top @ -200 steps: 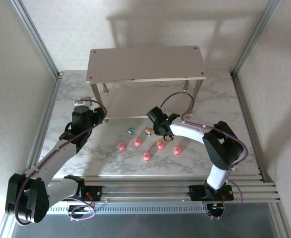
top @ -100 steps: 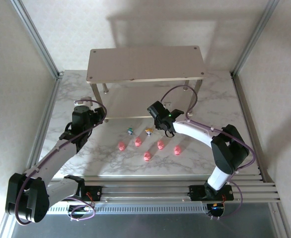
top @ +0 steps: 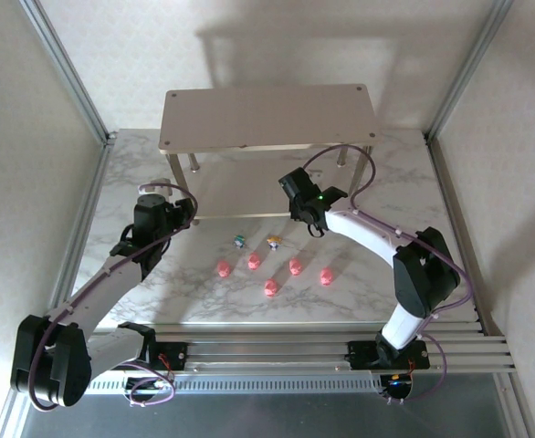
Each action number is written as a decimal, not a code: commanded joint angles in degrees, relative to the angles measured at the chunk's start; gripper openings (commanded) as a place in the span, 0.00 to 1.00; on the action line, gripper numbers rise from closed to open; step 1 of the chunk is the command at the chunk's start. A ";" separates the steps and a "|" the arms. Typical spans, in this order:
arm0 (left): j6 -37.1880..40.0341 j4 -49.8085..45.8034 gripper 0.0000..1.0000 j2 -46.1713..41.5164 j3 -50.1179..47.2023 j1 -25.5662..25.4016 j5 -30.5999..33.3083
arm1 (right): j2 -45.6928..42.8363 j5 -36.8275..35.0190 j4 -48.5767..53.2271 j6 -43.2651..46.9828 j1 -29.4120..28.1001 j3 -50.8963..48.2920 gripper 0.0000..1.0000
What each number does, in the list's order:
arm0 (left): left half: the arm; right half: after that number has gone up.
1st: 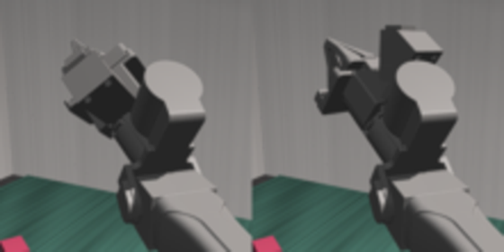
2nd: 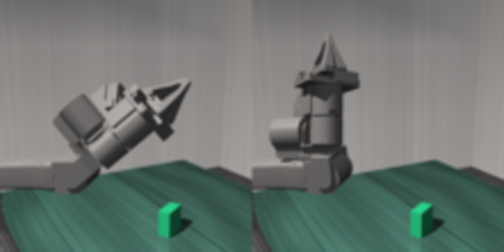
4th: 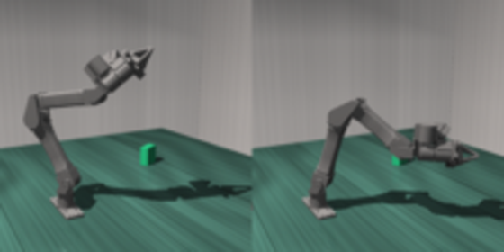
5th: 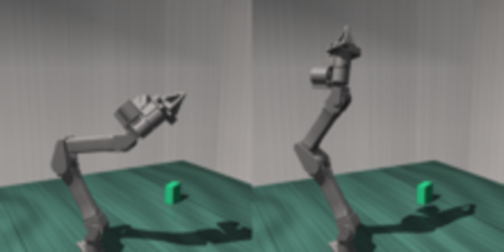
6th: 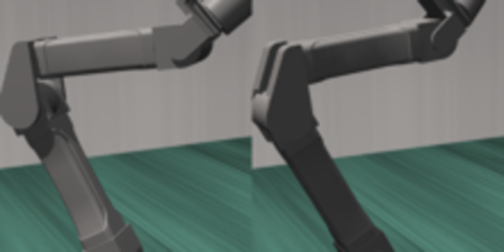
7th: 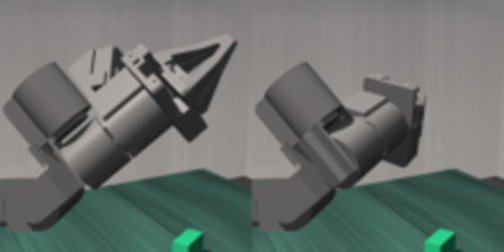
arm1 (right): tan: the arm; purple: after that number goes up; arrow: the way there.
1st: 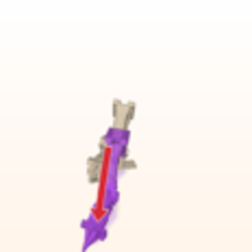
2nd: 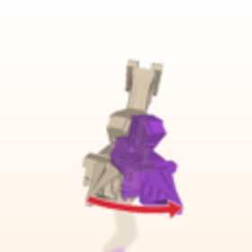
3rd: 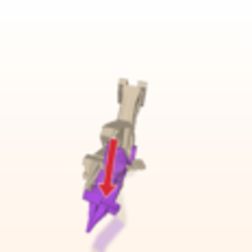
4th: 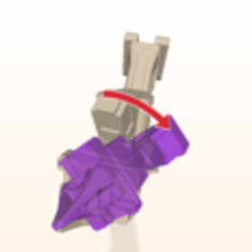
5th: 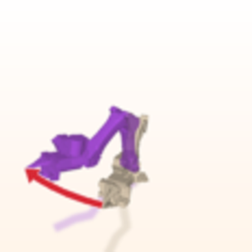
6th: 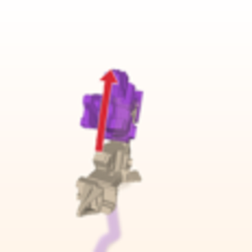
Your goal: Place and organize the plastic toys onto the shelf
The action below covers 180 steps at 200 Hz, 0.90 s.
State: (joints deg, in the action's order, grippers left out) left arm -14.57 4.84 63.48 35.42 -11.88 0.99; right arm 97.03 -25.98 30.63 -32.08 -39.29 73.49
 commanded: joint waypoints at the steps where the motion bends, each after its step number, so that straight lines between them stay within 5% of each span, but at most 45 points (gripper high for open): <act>1: 1.12 0.43 0.53 0.06 0.01 0.56 -0.60 | 1.73 -1.73 -1.08 1.29 1.27 2.21 0.27; 180: 1.56 0.61 0.54 2.13 0.44 0.80 -1.08 | 8.17 -0.66 -5.25 2.43 4.22 4.62 0.27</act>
State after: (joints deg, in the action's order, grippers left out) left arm -13.91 4.86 65.10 35.42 -11.73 0.75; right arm 104.01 -25.91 25.47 -30.37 -35.48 76.82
